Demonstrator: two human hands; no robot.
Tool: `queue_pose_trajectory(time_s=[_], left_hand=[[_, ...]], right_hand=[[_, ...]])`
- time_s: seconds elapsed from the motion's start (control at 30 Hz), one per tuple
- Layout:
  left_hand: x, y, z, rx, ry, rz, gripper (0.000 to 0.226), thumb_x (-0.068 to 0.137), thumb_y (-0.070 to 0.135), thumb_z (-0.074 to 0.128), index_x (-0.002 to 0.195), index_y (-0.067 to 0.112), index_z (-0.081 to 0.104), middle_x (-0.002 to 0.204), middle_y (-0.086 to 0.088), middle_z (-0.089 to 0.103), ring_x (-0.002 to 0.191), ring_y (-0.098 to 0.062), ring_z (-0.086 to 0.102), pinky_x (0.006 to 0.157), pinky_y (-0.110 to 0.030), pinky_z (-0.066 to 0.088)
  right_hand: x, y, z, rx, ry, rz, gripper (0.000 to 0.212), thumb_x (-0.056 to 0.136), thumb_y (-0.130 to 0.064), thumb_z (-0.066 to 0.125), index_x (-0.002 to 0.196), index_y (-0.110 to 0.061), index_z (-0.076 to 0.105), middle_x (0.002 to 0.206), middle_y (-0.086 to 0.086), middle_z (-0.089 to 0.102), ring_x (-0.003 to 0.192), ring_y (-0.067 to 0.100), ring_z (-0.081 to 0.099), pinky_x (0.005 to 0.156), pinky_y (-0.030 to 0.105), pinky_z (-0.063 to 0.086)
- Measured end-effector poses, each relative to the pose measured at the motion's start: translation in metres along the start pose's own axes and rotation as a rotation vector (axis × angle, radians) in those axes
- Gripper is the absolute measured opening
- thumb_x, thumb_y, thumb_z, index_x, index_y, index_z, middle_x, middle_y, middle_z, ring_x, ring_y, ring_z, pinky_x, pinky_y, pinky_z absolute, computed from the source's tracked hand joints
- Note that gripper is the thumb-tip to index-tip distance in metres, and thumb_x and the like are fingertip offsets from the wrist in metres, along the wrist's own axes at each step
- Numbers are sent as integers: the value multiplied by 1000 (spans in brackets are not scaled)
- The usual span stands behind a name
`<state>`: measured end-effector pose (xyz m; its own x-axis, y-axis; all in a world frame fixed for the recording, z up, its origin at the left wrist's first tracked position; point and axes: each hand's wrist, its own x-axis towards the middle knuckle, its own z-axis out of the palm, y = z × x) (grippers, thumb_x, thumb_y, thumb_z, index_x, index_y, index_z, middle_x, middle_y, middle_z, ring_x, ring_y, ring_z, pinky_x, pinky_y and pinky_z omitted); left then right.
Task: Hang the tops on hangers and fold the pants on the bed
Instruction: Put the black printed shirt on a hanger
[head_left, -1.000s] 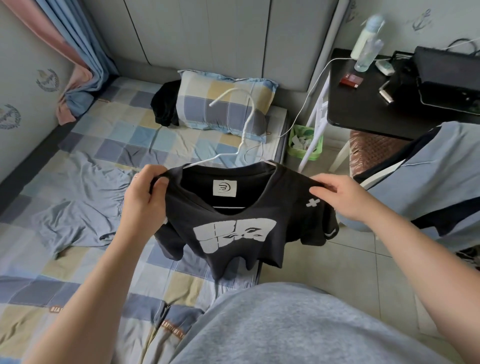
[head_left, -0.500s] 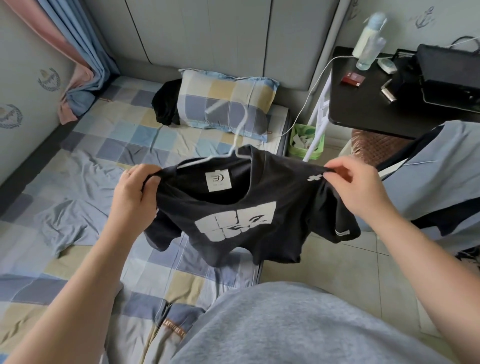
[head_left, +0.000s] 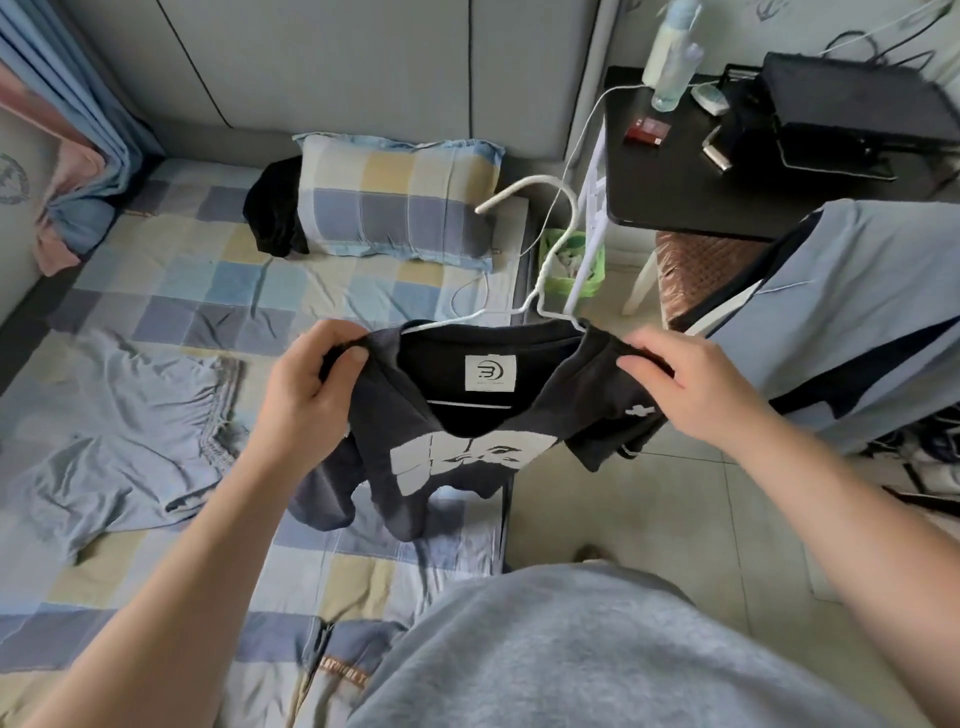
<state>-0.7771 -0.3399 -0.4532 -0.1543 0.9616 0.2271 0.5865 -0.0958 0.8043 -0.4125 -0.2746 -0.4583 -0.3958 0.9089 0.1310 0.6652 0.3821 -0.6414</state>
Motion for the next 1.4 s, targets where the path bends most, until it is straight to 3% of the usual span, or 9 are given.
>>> queue_pose_trajectory(time_s=[0.1,0.23,0.63,0.8,0.97,1.07,1.2,1.33,1.4], left_hand=[[18,9,24,93,-88,134,19,101,11,51,108,25,63,94,21,59,94,-13,54,83,-26,44],[37,29,62,196,-254,346,27,98,18,53,120,8,65,99,1,52,94,-18,50,85,-23,39],[65,163,236,185,-624,787,34,103,26,45,116,2,65,94,-10,58,88,-30,56,76,-36,44],[63,211,304,92,-690,847,34,103,28,43,116,3,63,96,-6,59,91,-22,51,81,-25,39],[39,279,380,56,-776,891,29,102,22,47,111,0,64,93,-3,57,91,-30,56,81,-39,46],[21,317,424,44,-801,930,27,104,23,45,104,3,63,91,7,52,88,-25,54,76,-30,40],[-3,365,480,-29,-809,914,23,101,24,47,98,8,63,87,11,53,84,-10,47,75,-23,36],[-17,403,527,-42,-855,922,16,101,19,50,98,11,64,90,9,57,86,-7,48,80,-7,35],[-16,418,549,-70,-896,915,13,102,19,53,100,15,65,92,12,59,90,-10,52,82,-11,38]], right_hand=[[-24,9,-8,3,87,67,23,101,-22,54,86,-37,45,72,-22,56,65,1,50,59,13,36],[-66,24,-32,114,195,230,25,97,-31,47,80,-13,49,69,7,44,62,16,42,60,23,35],[-200,68,-112,115,402,535,25,102,-22,49,77,-21,49,67,8,44,58,10,40,56,25,33],[-272,105,-152,110,524,650,28,103,-25,48,75,-29,50,66,4,50,57,9,46,54,20,36],[-341,146,-194,85,530,747,26,105,-21,47,84,-32,59,71,-6,58,65,9,55,63,24,42],[-384,170,-222,48,548,781,22,105,-26,46,91,-28,63,75,-9,62,71,8,57,65,20,41],[-433,198,-258,3,592,846,34,104,-22,48,77,-40,54,68,-13,57,64,4,52,61,17,35],[-472,220,-288,-20,603,892,30,105,-22,47,76,-29,51,65,-6,51,62,11,49,61,26,37],[-483,223,-298,17,634,905,27,103,-31,43,77,-29,49,64,-7,49,60,8,45,58,21,35]])
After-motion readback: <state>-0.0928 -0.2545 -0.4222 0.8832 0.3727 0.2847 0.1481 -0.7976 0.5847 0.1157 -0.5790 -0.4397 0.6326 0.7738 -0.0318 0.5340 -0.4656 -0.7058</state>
